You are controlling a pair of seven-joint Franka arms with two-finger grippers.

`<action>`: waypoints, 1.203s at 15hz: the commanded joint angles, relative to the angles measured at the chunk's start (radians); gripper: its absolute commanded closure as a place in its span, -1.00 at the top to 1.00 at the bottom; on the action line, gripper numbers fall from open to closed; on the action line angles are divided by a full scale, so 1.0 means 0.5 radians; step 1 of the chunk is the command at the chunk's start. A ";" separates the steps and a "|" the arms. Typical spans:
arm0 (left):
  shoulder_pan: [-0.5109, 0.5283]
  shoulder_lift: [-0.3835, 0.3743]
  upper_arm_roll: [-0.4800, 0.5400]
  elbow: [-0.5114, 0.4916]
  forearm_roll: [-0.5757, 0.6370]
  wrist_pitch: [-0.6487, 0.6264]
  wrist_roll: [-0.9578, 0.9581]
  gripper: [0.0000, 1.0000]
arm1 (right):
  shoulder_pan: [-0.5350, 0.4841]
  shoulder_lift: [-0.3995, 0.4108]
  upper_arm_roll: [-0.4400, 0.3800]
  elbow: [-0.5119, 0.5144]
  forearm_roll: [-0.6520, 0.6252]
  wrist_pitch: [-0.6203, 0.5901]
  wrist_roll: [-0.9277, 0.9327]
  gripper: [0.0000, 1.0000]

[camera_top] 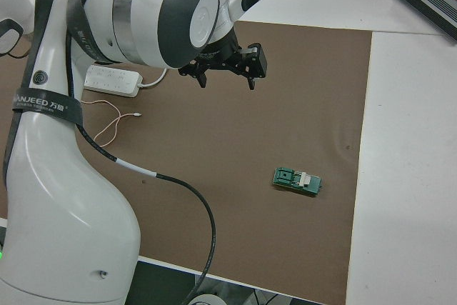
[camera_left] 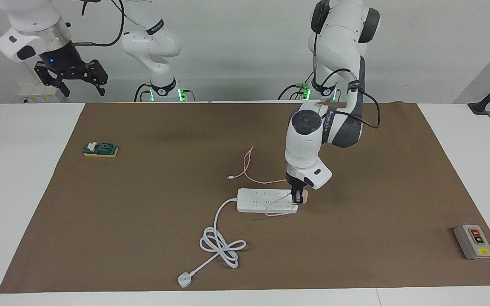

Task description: Plug charger into power strip

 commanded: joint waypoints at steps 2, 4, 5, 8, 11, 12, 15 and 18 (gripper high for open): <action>0.082 0.009 -0.013 -0.007 0.107 0.006 0.058 -1.00 | -0.047 -0.040 0.037 -0.045 -0.032 0.016 -0.045 1.00; 0.088 0.009 -0.013 -0.007 0.107 0.024 0.058 -1.00 | -0.044 -0.040 0.034 -0.042 -0.032 0.013 -0.045 1.00; 0.091 0.009 -0.013 -0.007 0.107 0.021 0.058 -1.00 | -0.047 -0.040 0.034 -0.045 -0.032 0.013 -0.045 1.00; 0.107 0.003 -0.013 -0.017 0.204 -0.064 0.065 -1.00 | -0.047 -0.040 0.034 -0.042 -0.032 0.013 -0.045 1.00; 0.183 -0.006 -0.010 -0.017 0.278 -0.175 0.181 -1.00 | -0.050 -0.040 0.034 -0.042 -0.029 0.013 -0.042 1.00; 0.220 -0.003 -0.013 -0.014 0.294 -0.157 0.187 -1.00 | -0.047 -0.040 0.034 -0.042 -0.029 0.013 -0.045 1.00; 0.224 0.000 -0.016 -0.026 0.285 -0.050 0.184 -1.00 | -0.047 -0.040 0.034 -0.045 -0.032 0.016 -0.039 1.00; 0.184 0.003 -0.049 -0.053 0.175 0.006 0.175 -1.00 | -0.047 -0.040 0.034 -0.045 -0.032 0.016 -0.042 1.00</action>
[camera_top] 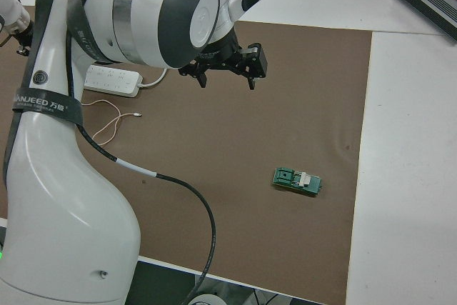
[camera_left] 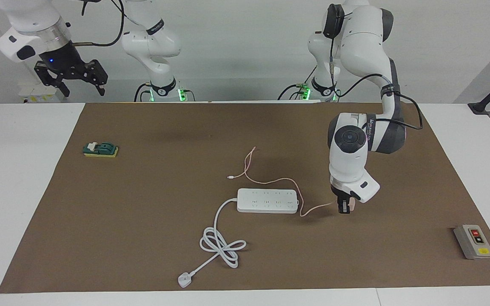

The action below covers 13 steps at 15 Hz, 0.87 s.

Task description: Plug charger into power strip

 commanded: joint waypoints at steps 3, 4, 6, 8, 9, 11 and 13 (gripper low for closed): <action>-0.163 -0.015 -0.019 -0.034 -0.289 0.099 -0.012 -1.00 | -0.046 -0.040 0.034 -0.042 -0.032 0.016 -0.042 1.00; -0.190 -0.015 -0.019 -0.040 -0.314 0.093 -0.012 -1.00 | -0.046 -0.040 0.034 -0.042 -0.029 0.016 -0.042 1.00; -0.221 -0.015 -0.022 -0.061 -0.344 0.093 -0.015 -1.00 | -0.046 -0.040 0.034 -0.042 -0.029 0.016 -0.048 1.00; -0.243 -0.042 -0.022 -0.165 -0.345 0.123 -0.015 -1.00 | -0.046 -0.040 0.034 -0.042 -0.029 0.016 -0.048 1.00; -0.246 -0.063 -0.022 -0.208 -0.345 0.136 -0.015 -1.00 | -0.046 -0.040 0.034 -0.042 -0.029 0.016 -0.048 1.00; -0.270 -0.073 -0.025 -0.233 -0.348 0.136 -0.030 -1.00 | -0.046 -0.040 0.034 -0.042 -0.029 0.019 -0.048 1.00; -0.274 -0.073 -0.031 -0.233 -0.363 0.124 -0.064 -1.00 | -0.046 -0.040 0.034 -0.042 -0.029 0.016 -0.055 1.00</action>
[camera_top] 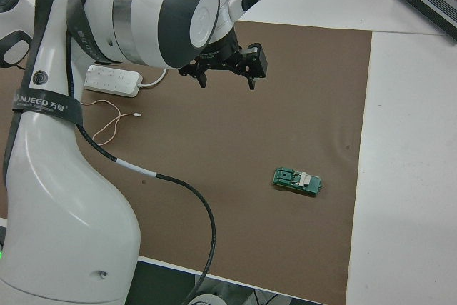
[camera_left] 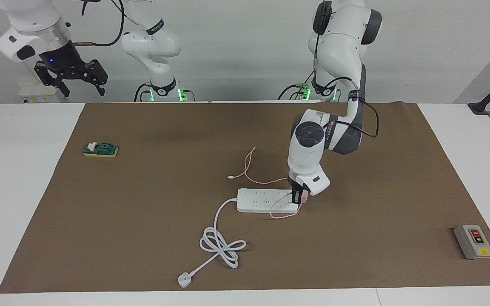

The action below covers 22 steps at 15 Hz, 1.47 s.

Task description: Plug charger into power strip

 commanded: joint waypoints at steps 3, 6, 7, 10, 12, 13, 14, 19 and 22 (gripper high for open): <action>-0.041 -0.074 0.018 -0.061 -0.092 -0.022 -0.042 -1.00 | -0.046 -0.039 0.034 -0.042 -0.029 0.016 -0.051 1.00; -0.035 -0.071 0.015 0.022 -0.092 -0.172 -0.039 -1.00 | -0.046 -0.039 0.034 -0.042 -0.029 0.016 -0.048 1.00; -0.032 -0.068 0.018 0.056 -0.122 -0.203 -0.039 -1.00 | -0.046 -0.039 0.034 -0.042 -0.029 0.016 -0.051 1.00; -0.038 -0.068 0.018 0.062 -0.171 -0.185 -0.042 -1.00 | -0.049 -0.039 0.028 -0.042 -0.029 0.016 -0.058 1.00; -0.041 -0.059 0.018 0.044 -0.178 -0.133 -0.045 -1.00 | -0.049 -0.039 0.028 -0.042 -0.029 0.016 -0.058 1.00; -0.041 -0.062 0.018 0.019 -0.181 -0.096 -0.048 -1.00 | -0.049 -0.039 0.028 -0.042 -0.029 0.016 -0.055 1.00; -0.041 -0.065 0.018 -0.008 -0.184 -0.063 -0.048 -1.00 | -0.046 -0.039 0.028 -0.042 -0.029 0.019 -0.055 1.00; -0.041 -0.071 0.015 -0.051 -0.242 -0.010 -0.112 -1.00 | -0.046 -0.039 0.028 -0.042 -0.032 0.019 -0.055 1.00; -0.041 -0.074 0.015 -0.070 -0.251 -0.001 -0.170 -1.00 | -0.046 -0.039 0.028 -0.042 -0.029 0.019 -0.048 1.00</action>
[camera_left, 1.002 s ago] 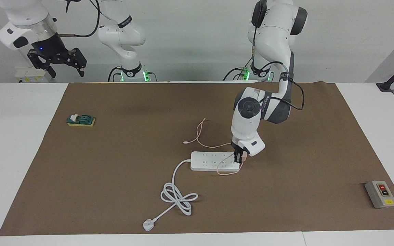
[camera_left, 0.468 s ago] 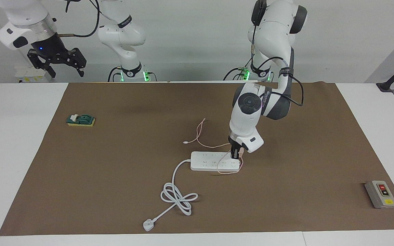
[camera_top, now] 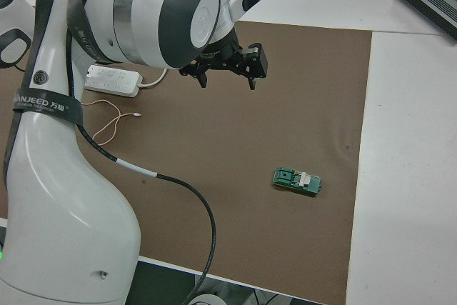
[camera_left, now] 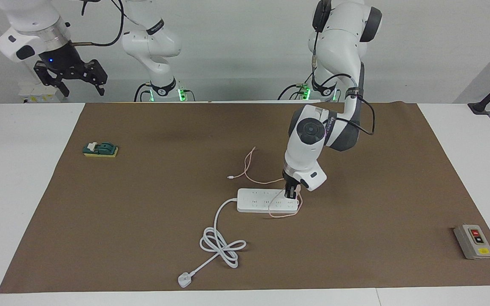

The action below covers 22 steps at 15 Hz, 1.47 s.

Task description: Plug charger into power strip

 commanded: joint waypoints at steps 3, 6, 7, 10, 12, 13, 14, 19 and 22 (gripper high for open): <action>-0.020 -0.035 0.020 -0.094 -0.028 0.095 -0.067 -1.00 | -0.044 -0.039 0.029 -0.042 -0.032 0.019 -0.051 1.00; -0.023 -0.060 0.020 -0.158 -0.028 0.141 -0.067 -1.00 | -0.044 -0.039 0.029 -0.042 -0.029 0.019 -0.051 1.00; -0.023 -0.063 0.020 -0.162 -0.028 0.138 -0.070 -1.00 | -0.044 -0.039 0.029 -0.042 -0.029 0.019 -0.051 1.00; -0.035 -0.063 0.020 -0.180 -0.031 0.157 -0.079 -1.00 | -0.044 -0.039 0.029 -0.042 -0.029 0.019 -0.055 1.00; -0.041 -0.078 0.020 -0.220 -0.028 0.202 -0.082 -1.00 | -0.044 -0.039 0.029 -0.042 -0.029 0.019 -0.055 1.00; -0.044 -0.081 0.020 -0.241 -0.028 0.221 -0.082 -1.00 | -0.044 -0.039 0.029 -0.042 -0.029 0.019 -0.055 1.00; -0.047 -0.087 0.020 -0.254 -0.028 0.233 -0.082 -1.00 | -0.044 -0.039 0.029 -0.042 -0.029 0.019 -0.055 1.00; -0.047 -0.115 0.023 -0.333 -0.025 0.255 -0.082 -1.00 | -0.044 -0.039 0.029 -0.042 -0.029 0.019 -0.058 1.00; -0.047 -0.121 0.027 -0.340 -0.016 0.255 -0.082 -1.00 | -0.044 -0.039 0.029 -0.042 -0.029 0.019 -0.055 1.00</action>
